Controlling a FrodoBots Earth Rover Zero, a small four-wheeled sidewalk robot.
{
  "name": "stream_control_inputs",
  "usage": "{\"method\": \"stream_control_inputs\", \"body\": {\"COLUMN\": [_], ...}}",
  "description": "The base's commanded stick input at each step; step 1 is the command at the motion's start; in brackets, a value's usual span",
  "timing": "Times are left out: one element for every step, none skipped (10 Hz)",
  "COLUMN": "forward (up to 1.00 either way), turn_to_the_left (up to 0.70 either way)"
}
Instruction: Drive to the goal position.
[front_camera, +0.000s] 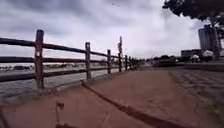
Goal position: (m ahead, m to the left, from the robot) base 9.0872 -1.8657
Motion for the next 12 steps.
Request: {"method": "stream_control_inputs", "body": {"forward": [0.70, 0.70, 0.70, 0.70, 0.70, 0.70, 0.70, 0.70, 0.70, 0.70, 0.70, 0.70], "turn_to_the_left": [0.11, 0.11, 0.08, -0.11, -0.24, -0.24, -0.24, -0.24, -0.24, -0.24, -0.24, -0.24]}}
